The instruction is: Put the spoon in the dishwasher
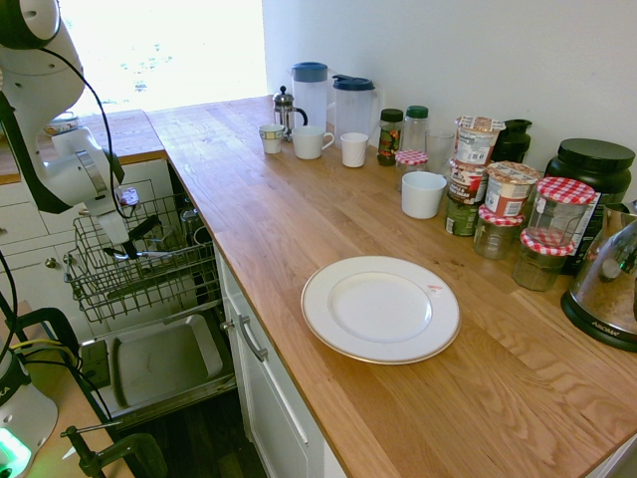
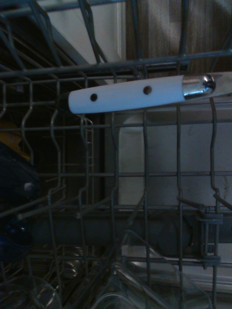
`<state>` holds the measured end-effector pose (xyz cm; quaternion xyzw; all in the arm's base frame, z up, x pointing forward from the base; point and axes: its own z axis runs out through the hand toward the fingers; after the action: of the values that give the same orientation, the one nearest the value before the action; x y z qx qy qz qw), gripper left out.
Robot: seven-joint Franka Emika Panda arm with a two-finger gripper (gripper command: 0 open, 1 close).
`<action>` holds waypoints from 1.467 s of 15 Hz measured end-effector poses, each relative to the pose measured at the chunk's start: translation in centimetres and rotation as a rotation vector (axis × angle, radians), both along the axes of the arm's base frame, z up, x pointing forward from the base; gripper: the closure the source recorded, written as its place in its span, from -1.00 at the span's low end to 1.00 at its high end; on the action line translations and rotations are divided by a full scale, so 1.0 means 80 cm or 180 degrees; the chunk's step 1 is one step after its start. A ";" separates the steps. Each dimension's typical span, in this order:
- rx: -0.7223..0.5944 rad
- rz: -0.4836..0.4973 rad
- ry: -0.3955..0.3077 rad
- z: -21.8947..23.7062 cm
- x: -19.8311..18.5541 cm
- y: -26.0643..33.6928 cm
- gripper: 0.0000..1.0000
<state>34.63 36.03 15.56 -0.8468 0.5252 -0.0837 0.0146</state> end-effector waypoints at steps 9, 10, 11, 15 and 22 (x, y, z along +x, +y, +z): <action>-0.0007 -0.0006 0.0087 -0.038 0.008 0.003 -1.00; -0.0004 -0.0003 0.0083 -0.039 0.009 0.002 -1.00; -0.0001 -0.0004 0.0081 -0.038 0.010 0.003 -1.00; 0.0016 -0.0008 0.0058 -0.035 0.014 0.006 -1.00; 0.0041 -0.0089 -0.0081 0.012 0.028 0.011 -1.00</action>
<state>36.88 36.89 16.51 -0.8381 0.5372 -0.0913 0.0256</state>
